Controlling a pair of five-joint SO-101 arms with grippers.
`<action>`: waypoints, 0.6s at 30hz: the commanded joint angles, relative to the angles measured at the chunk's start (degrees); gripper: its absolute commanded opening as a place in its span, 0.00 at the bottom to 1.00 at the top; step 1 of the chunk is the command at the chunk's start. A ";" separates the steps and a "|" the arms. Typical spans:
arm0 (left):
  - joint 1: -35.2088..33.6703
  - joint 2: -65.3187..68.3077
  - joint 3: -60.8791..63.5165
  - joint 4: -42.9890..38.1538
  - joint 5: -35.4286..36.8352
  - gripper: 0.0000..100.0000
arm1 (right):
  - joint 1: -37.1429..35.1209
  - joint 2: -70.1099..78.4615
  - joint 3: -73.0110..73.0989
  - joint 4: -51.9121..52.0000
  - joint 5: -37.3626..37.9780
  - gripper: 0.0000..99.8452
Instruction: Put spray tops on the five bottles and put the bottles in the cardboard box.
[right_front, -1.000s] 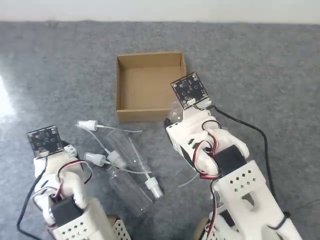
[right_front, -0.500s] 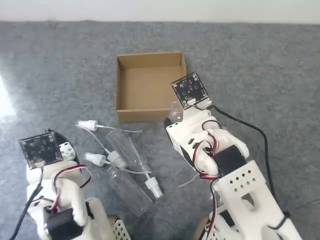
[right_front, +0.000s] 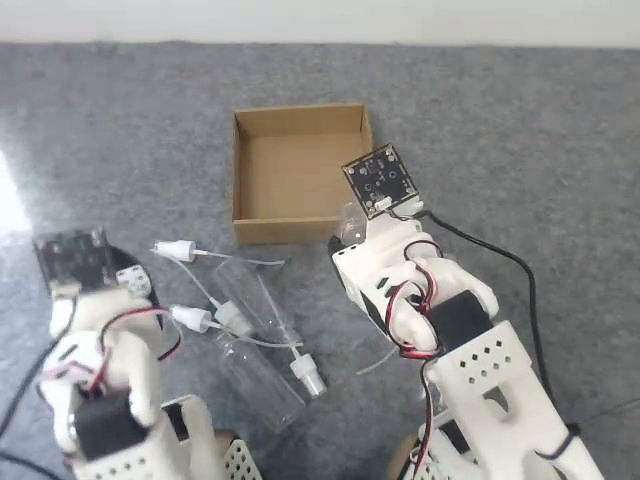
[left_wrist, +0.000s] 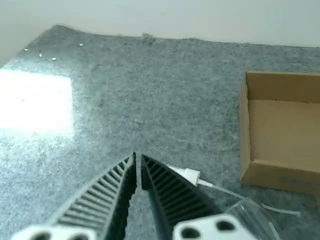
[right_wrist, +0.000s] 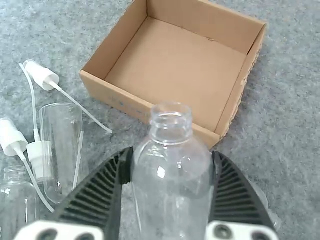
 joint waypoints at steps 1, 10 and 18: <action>1.41 10.64 -6.73 -1.41 1.93 0.03 | 0.75 -1.80 0.09 -1.80 -0.18 0.13; 4.04 21.71 -7.16 -2.11 6.77 0.09 | 0.84 -1.71 0.26 -2.42 -0.09 0.13; 4.13 28.31 -7.60 -3.34 11.60 0.12 | 0.84 -1.71 0.26 -2.42 -0.09 0.13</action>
